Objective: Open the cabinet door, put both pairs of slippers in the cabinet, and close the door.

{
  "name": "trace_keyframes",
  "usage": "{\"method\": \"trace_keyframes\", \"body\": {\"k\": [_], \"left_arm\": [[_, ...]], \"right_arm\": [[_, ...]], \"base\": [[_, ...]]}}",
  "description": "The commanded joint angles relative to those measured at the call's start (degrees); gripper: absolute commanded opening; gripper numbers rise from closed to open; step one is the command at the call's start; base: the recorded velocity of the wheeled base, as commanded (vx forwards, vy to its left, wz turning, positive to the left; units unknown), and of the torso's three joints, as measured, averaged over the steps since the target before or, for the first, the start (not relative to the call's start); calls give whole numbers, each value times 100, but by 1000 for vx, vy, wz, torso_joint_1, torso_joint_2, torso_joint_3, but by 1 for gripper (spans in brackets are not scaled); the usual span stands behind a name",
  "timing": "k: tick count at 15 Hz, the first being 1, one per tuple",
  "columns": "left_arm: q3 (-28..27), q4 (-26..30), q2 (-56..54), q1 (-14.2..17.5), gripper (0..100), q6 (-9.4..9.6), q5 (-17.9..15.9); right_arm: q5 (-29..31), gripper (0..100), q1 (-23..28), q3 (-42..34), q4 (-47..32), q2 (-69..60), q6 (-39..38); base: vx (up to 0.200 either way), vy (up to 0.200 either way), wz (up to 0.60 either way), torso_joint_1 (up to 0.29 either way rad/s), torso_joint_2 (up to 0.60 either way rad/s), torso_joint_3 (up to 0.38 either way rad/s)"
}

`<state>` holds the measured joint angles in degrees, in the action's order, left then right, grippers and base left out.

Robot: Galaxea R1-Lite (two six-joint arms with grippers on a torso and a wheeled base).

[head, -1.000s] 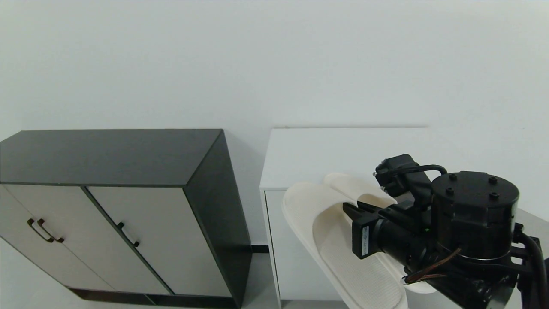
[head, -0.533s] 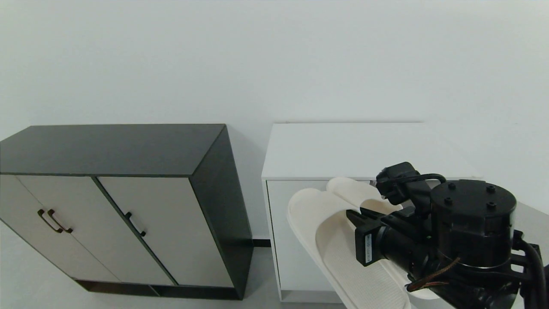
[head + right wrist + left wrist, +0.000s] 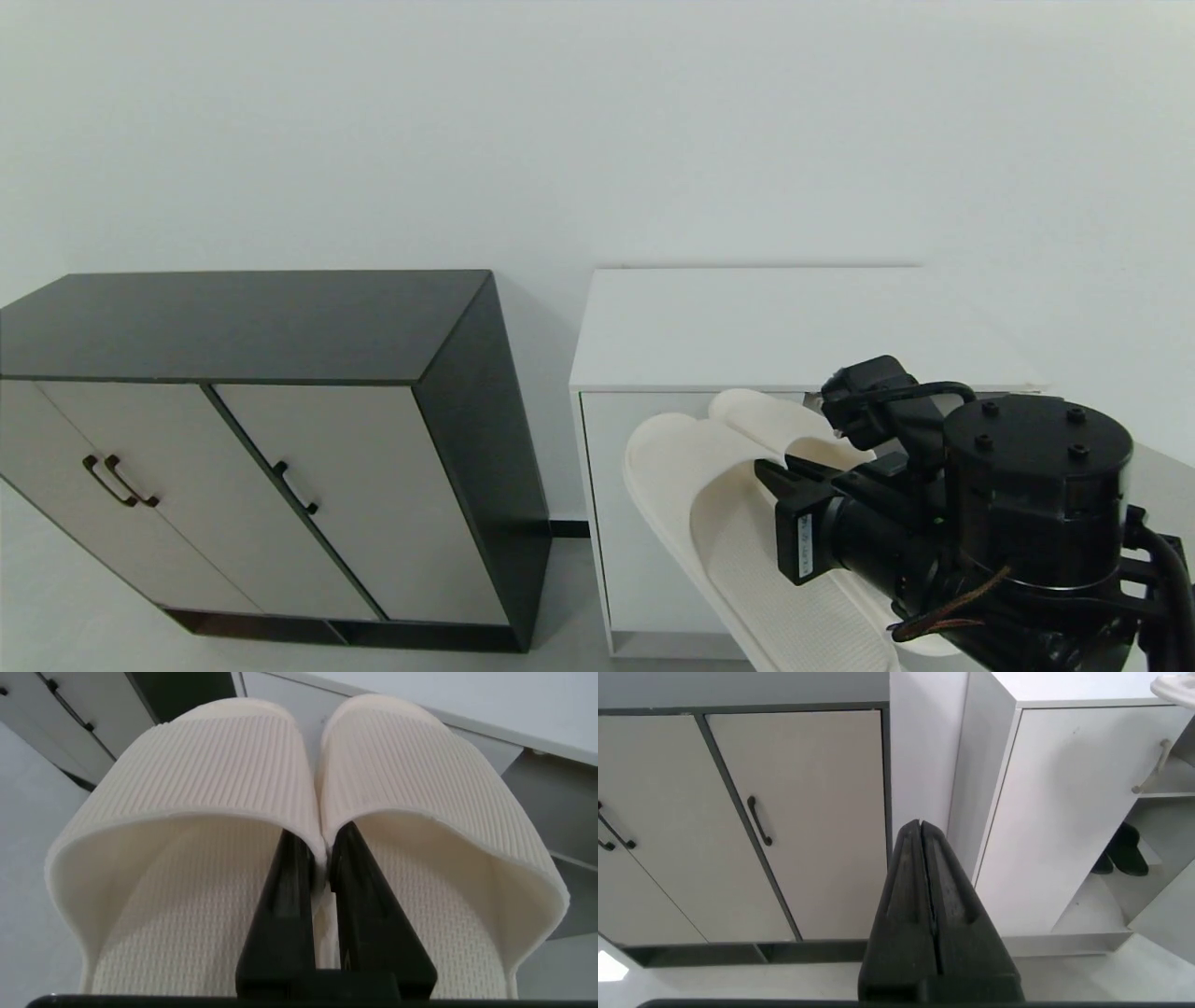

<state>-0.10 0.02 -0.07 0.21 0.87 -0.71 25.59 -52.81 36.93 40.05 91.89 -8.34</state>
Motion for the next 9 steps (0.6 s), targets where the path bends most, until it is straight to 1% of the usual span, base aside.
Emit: {"method": "trace_keyframes", "body": {"k": [1, 4, 9], "left_arm": [[1, 6, 7, -3, 0, 1, 0], [1, -2, 7, -3, 0, 1, 0], [1, 6, 7, 6, 0, 10, -8]], "right_arm": [[-1, 0, -1, -1, 3, 13, -1], [-1, 0, -1, 16, 3, 39, -1], [-1, 0, -19, 8, 3, 4, -1]], "base": [[0, 0, 0, 0, 0, 0], [0, 0, 0, 0, 0, 0], [0, -200, 0, 4, -1, 3]]}}
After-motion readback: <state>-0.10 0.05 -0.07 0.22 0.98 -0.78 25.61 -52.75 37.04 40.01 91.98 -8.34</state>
